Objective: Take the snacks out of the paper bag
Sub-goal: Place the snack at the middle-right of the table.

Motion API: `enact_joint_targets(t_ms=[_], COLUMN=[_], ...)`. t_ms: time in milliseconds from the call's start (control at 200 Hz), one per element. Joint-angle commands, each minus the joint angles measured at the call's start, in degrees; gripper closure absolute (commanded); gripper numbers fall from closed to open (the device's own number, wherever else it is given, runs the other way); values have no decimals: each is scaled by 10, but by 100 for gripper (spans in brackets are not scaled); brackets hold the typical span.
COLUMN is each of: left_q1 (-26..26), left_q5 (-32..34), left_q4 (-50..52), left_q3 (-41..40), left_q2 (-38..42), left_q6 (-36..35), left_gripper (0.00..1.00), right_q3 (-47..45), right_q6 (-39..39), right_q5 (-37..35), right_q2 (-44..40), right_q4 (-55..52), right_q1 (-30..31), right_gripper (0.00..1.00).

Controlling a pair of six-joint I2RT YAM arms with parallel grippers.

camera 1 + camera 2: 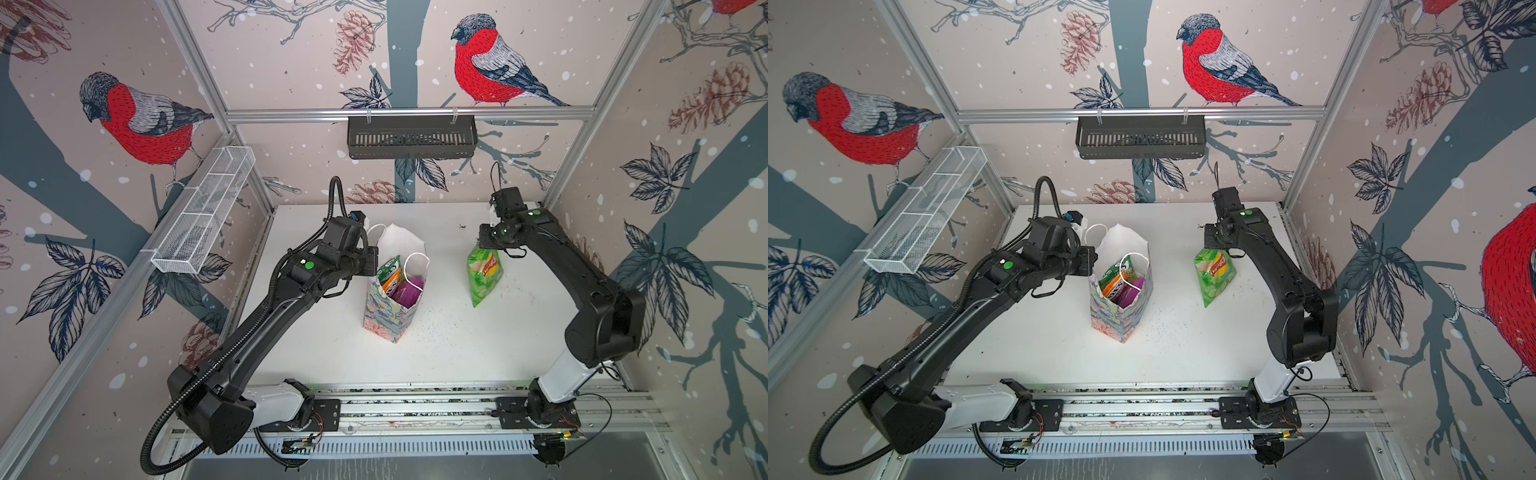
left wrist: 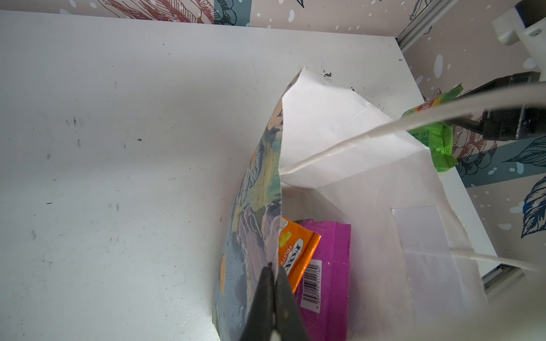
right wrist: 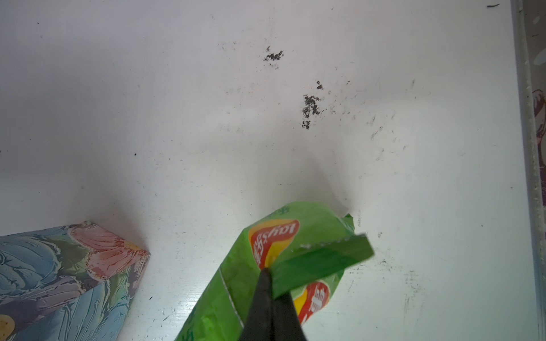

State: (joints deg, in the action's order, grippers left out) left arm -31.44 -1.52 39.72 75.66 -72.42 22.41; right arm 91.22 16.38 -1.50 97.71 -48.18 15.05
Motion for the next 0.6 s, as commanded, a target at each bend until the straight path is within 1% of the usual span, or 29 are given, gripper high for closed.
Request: enact_joint_targets(t_ms=[0,315,495,595], left_q1=[1,1,1,1], left_q5=[-2,-8,-10,-11], left_q4=[-29,-30,-30,-30], left_q3=[2,5,8,11], left_q2=[5,1,-4,-4], left_q6=[-4,-8,-11,-14], left_gripper=[100,100,100,100], right_q3=[5,-2,-6,-8], right_q6=[-1,2,7,9], right_q5=[7,39,61,69], right_q2=[9,25,35,38], right_q4=[4,32,48,55], right_q1=[3,5,5,4], right_gripper=[99,94,87,86])
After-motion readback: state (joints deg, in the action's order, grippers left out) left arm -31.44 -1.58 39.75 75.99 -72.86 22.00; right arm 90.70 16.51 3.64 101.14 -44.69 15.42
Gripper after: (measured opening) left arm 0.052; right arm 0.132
